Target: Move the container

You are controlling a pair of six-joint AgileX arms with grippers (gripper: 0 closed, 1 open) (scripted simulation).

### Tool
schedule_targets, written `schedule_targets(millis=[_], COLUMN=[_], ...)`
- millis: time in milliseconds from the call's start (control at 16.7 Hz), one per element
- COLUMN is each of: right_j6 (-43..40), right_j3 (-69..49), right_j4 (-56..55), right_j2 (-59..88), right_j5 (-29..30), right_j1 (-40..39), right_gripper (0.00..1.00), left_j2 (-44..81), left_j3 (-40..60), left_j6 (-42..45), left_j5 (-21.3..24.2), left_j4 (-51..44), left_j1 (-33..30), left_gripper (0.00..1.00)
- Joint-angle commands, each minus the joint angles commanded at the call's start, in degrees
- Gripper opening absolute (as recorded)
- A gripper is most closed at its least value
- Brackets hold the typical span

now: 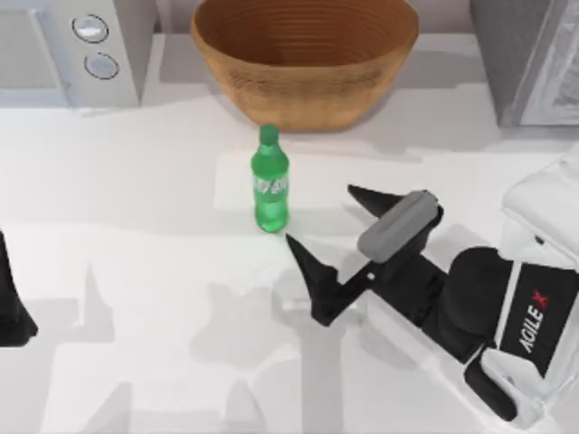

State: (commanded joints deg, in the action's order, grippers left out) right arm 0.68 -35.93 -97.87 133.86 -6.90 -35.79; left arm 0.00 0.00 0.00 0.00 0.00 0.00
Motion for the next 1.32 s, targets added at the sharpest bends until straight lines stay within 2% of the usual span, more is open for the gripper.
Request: schedule_targets(millis=[480,1020,1320], right_j6=[0.0,-0.05,-0.07], right_j3=[-0.93,-22.84,-25.24], right_j4=[0.21,16.13,18.27], right_j2=[0.74,6.31,6.82], right_j5=[0.02,1.68,1.91], right_j1=[-0.06,-1.85,-2.06], right_gripper=[1.0,1.0,1.0], left_j2=[0.0,0.0,0.0], left_j3=[0.0,0.0,0.0], left_j6=[0.0,0.0,0.0], left_j5=[0.0,0.0,0.0], left_j4=[0.0,0.0,0.0], left_j1=[0.0,0.0,0.0], left_gripper=[1.0,1.0,1.0])
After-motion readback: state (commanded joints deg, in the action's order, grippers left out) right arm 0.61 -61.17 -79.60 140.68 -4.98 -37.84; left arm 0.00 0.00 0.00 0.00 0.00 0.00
